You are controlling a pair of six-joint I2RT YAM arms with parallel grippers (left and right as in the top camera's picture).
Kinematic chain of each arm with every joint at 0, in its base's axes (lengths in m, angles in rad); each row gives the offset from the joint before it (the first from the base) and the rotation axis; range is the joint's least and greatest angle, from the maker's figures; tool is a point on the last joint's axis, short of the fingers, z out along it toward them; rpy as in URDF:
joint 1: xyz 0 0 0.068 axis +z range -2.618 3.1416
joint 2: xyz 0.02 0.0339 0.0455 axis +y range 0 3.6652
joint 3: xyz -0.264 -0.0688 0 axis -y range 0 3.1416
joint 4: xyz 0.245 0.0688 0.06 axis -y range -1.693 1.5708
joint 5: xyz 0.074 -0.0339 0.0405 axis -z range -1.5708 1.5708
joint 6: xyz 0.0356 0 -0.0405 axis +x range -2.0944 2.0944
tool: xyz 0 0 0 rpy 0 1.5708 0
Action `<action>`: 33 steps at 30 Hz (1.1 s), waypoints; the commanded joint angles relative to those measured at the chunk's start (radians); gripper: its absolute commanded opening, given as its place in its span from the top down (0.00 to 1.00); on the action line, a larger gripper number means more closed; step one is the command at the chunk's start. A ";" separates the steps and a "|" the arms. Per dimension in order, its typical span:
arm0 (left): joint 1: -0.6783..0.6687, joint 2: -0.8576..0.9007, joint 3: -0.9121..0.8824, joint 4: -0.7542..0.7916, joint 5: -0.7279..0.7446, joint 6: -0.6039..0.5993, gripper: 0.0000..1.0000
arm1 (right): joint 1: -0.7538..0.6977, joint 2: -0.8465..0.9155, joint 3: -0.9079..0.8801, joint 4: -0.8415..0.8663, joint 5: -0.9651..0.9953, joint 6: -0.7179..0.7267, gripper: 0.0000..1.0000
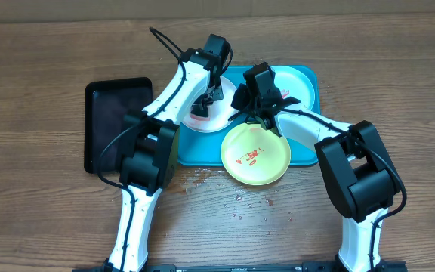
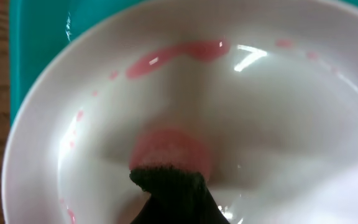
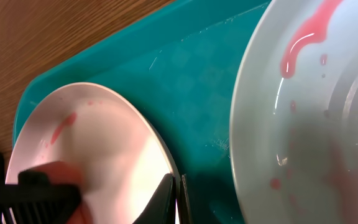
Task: Clean dirty plates on tray and stack at the side
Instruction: 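Scrub the white plate with the sponge in the left gripper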
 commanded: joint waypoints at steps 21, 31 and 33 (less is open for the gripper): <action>-0.027 0.037 -0.172 0.179 0.026 0.074 0.96 | 0.010 -0.003 0.022 0.017 -0.035 0.023 0.96; 0.008 0.037 -0.181 0.129 -0.173 0.099 0.96 | 0.010 -0.003 0.022 0.017 -0.043 0.023 0.97; 0.024 0.037 -0.181 0.119 -0.171 0.105 0.96 | 0.010 -0.003 0.022 0.017 -0.043 0.023 0.96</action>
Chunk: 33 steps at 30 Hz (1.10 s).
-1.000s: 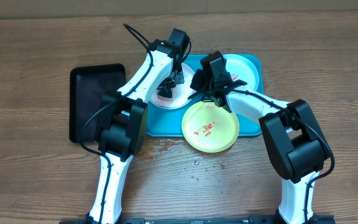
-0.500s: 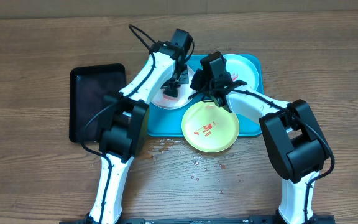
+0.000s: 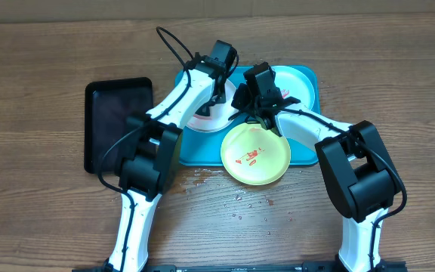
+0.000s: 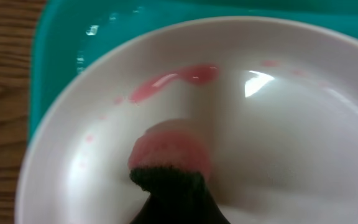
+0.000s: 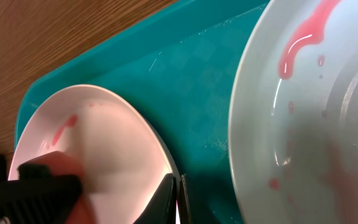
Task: Clean dirty plates on tray and stack at the side
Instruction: 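Scrub the white plate with the sponge in the left gripper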
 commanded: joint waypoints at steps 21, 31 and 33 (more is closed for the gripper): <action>-0.021 0.083 -0.061 0.120 0.312 0.165 0.96 | 0.011 -0.003 0.022 0.014 -0.058 0.015 0.96; 0.066 0.094 -0.061 0.102 0.312 0.165 0.96 | 0.011 -0.003 0.022 0.014 -0.059 0.015 0.96; 0.071 0.096 -0.061 0.077 0.307 0.165 0.96 | 0.011 -0.003 0.022 0.014 -0.058 0.015 0.96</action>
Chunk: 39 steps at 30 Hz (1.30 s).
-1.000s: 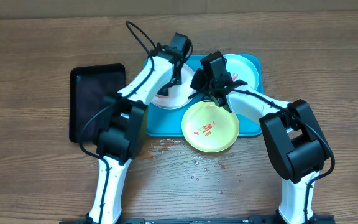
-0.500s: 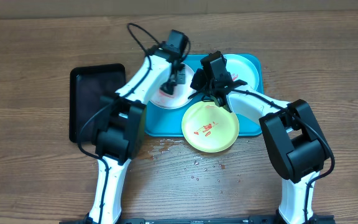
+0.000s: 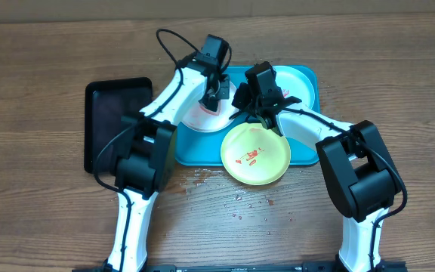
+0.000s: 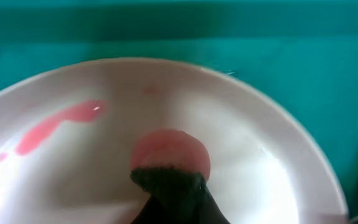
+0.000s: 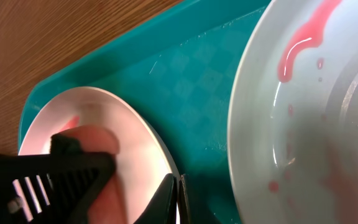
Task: Clean dirty plates on tray and stack at the side
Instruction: 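Scrub the white plate with the sponge in the left gripper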
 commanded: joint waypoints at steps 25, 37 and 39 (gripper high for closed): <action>0.026 0.106 -0.051 0.014 0.150 -0.008 0.96 | 0.018 -0.003 0.022 0.007 -0.046 0.010 0.96; 0.076 0.145 -0.049 -0.038 -0.129 -0.087 0.96 | 0.018 -0.003 0.022 -0.002 -0.047 0.009 0.96; 0.083 0.145 -0.049 -0.079 -0.175 -0.122 0.96 | 0.018 -0.003 0.022 -0.002 -0.047 0.009 0.96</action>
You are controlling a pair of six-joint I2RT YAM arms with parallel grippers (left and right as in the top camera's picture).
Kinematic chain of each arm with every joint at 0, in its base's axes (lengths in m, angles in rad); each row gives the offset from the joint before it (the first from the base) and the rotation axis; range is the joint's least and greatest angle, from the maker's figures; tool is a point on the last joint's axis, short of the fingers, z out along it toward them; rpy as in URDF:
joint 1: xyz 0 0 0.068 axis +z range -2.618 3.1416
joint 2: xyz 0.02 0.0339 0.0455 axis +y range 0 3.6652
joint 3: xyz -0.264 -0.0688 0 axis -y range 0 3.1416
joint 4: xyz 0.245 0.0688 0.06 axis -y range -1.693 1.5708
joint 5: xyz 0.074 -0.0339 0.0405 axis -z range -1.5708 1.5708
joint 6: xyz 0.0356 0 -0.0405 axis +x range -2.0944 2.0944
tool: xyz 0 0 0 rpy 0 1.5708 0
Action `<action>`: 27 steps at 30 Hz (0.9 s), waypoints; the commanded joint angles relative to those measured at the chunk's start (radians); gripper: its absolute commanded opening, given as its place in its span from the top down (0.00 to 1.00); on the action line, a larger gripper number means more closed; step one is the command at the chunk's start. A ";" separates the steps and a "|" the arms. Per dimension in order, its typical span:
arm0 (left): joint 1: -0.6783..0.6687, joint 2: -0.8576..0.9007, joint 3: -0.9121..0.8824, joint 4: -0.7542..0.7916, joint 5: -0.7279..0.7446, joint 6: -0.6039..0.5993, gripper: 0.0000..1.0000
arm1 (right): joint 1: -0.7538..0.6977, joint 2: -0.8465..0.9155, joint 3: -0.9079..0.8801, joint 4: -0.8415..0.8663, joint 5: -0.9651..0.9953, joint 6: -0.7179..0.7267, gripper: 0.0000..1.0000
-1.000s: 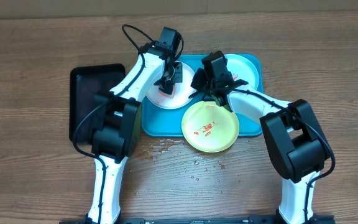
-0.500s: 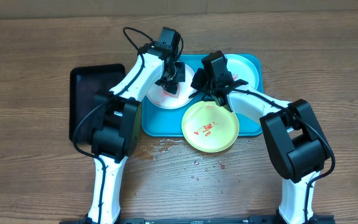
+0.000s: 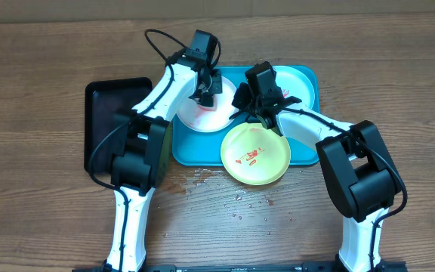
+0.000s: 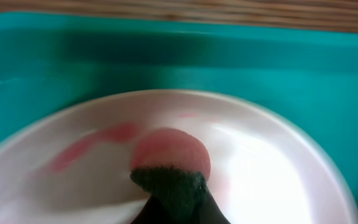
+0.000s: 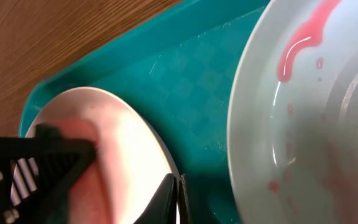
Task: Clean dirty plates on tray and stack at the side
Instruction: 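Scrub the white plate with the sponge in the left gripper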
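A white plate [image 3: 201, 115] smeared with red sits in the left half of the teal tray [image 3: 308, 155]. My left gripper [image 3: 205, 91] is shut on a pink sponge [image 4: 169, 152] with a dark green scouring face, pressed on the white plate [image 4: 266, 174] near its far rim. My right gripper [image 5: 178, 194] is shut on that plate's right rim [image 5: 157, 146]. A pale plate [image 5: 303, 124] with red streaks lies at the tray's back right. A yellow-green plate [image 3: 256, 154] with red stains overlaps the tray's front edge.
A black tray [image 3: 115, 121] lies on the wooden table left of the teal tray. Drops of liquid [image 3: 236, 200] dot the table in front of the teal tray. The left arm's black cable [image 3: 161, 41] loops behind the tray.
My left gripper with the sponge has moved from the plate's right part to its far rim. The red streak beside the sponge looks fainter and smeared. The right gripper has not moved.
The sponge first sat in the plate's middle below a red streak, then a little nearer that streak, then at the plate's right part, and now by the far rim. All along my right gripper stayed shut on the plate's right rim.
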 commanded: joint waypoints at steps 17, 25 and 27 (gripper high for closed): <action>0.026 0.127 -0.072 -0.260 0.256 0.139 0.96 | 0.018 -0.003 0.022 0.002 -0.042 0.005 0.96; 0.005 0.127 -0.073 -0.114 0.332 0.188 0.96 | 0.018 -0.003 0.022 0.002 -0.042 0.005 0.96; 0.005 0.127 -0.073 -0.080 0.315 0.184 0.96 | 0.018 -0.003 0.022 0.002 -0.042 0.005 0.96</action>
